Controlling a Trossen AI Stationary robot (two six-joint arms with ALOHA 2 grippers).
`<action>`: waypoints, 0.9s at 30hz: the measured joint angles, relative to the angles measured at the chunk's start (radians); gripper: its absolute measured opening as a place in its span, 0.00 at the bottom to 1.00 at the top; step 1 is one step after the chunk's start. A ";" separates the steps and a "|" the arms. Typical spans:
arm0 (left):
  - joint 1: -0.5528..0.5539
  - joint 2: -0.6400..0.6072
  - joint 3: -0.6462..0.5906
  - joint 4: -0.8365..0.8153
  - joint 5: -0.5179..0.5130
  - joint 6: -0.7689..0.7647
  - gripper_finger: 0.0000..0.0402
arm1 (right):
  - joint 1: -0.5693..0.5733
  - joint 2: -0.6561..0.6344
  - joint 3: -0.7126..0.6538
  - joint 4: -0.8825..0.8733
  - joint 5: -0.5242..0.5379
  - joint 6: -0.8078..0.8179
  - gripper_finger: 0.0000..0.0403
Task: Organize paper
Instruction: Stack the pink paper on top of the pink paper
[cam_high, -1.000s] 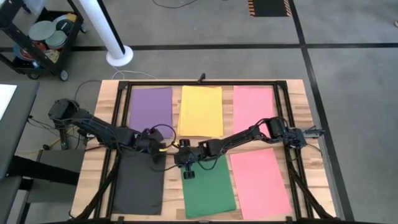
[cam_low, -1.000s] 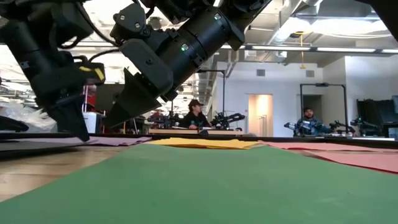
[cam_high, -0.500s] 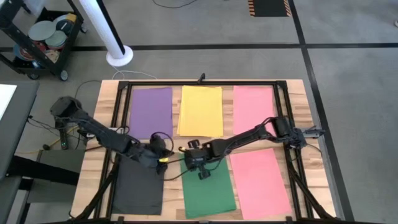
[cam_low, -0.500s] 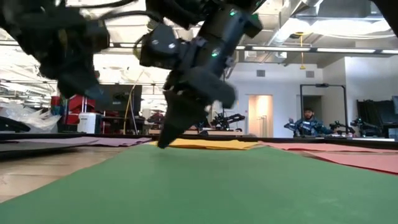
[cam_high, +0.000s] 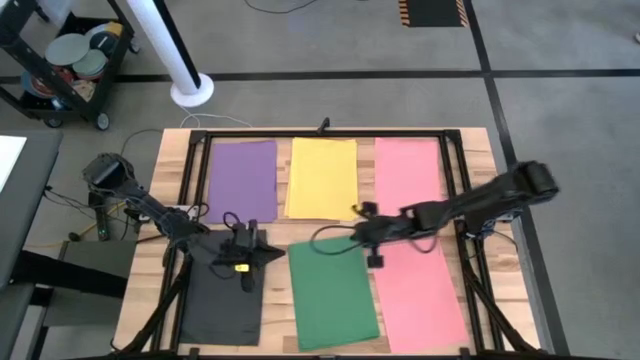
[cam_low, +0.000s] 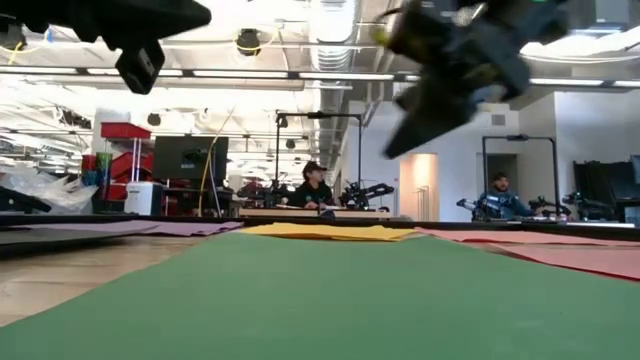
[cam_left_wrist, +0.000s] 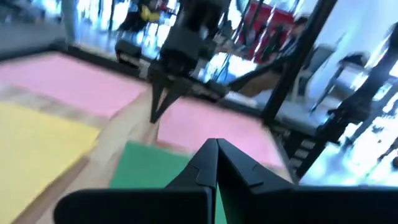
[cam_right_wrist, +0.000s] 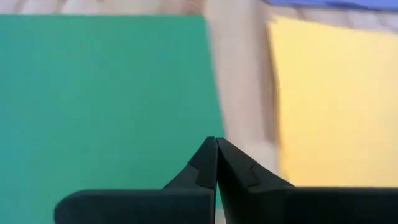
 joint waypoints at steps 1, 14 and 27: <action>0.006 0.000 -0.019 0.055 0.010 0.024 0.00 | 0.003 -0.044 -0.037 -0.013 0.027 0.016 0.00; 0.270 0.000 -0.110 0.187 0.280 0.150 0.00 | 0.005 -0.341 -0.155 -0.444 0.274 0.251 0.01; 0.378 0.000 -0.109 0.119 0.280 0.228 0.00 | -0.073 -0.124 -0.155 -0.494 0.335 0.230 0.25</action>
